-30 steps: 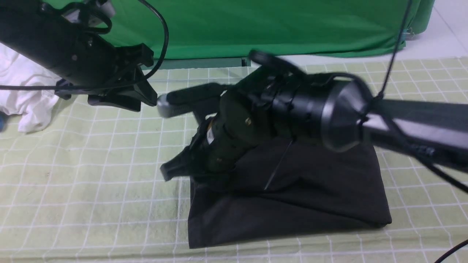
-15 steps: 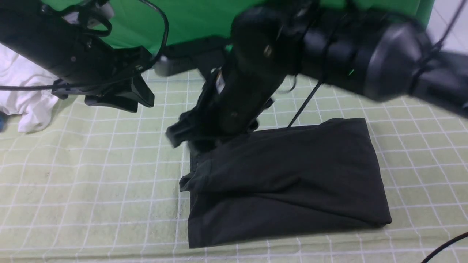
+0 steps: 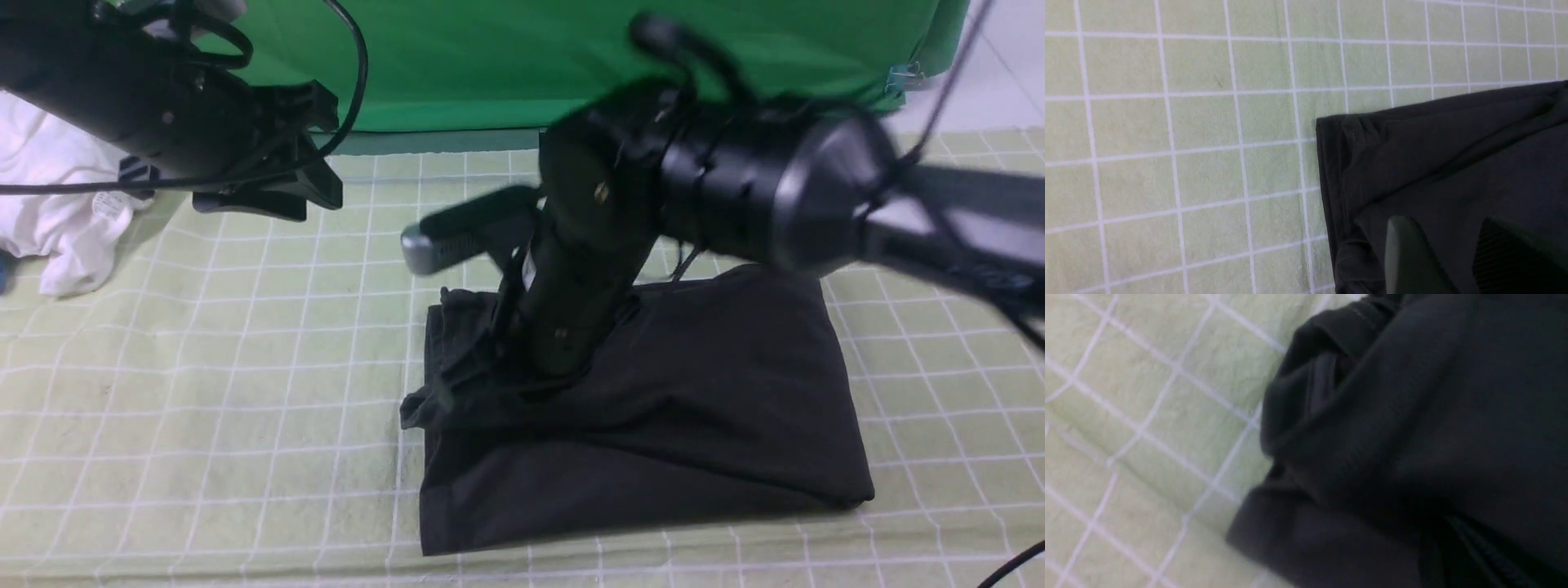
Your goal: Fold a long-sleeved shirt over a green coffee tablecloth.
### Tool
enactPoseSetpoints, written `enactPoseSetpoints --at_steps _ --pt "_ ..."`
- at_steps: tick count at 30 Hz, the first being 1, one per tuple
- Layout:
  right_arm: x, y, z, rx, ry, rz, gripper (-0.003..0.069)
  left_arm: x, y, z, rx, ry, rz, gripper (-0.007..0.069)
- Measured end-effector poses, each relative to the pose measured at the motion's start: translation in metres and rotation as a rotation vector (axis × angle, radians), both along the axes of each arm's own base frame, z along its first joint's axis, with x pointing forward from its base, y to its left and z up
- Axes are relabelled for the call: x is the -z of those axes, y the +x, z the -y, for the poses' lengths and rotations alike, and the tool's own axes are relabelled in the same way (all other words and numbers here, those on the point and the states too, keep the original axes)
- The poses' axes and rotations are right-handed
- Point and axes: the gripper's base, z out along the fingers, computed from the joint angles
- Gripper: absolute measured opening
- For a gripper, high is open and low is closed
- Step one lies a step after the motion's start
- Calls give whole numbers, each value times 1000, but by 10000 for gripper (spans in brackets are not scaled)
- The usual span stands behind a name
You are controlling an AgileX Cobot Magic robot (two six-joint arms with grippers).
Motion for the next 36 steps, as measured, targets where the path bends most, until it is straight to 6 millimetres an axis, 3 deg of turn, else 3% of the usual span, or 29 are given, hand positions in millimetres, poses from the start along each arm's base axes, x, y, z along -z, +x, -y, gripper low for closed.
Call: enactPoseSetpoints --at_steps 1,6,13,17,18,20,23,24,28,32,36 --pt "14 1 -6 10 8 -17 -5 -1 1 0 -6 -6 8 242" --pt "50 0 -23 29 22 -64 -5 -3 4 0 -28 -31 34 242" --pt "44 1 -21 13 21 -84 -6 -9 6 0 -33 -42 57 242" --pt "-15 2 -8 -39 68 -40 -8 -34 8 1 -9 -47 103 242" --pt "-19 3 -6 -40 68 -39 -8 -35 8 1 -9 -47 108 242" --pt "-57 2 7 -60 105 8 -8 -50 8 2 5 -48 136 242" --pt "-102 -5 36 -82 106 62 -6 -70 7 3 28 -52 172 242" --pt "-125 -9 58 -81 85 112 -3 -80 5 4 39 -55 181 242" --pt "-168 -27 105 -43 66 236 -3 -93 -1 5 56 -74 159 242" --pt "-208 -64 153 -8 65 393 -3 -92 -2 6 66 -79 136 242" --pt "-226 -94 185 3 52 498 -3 -92 -2 6 65 -78 135 242"
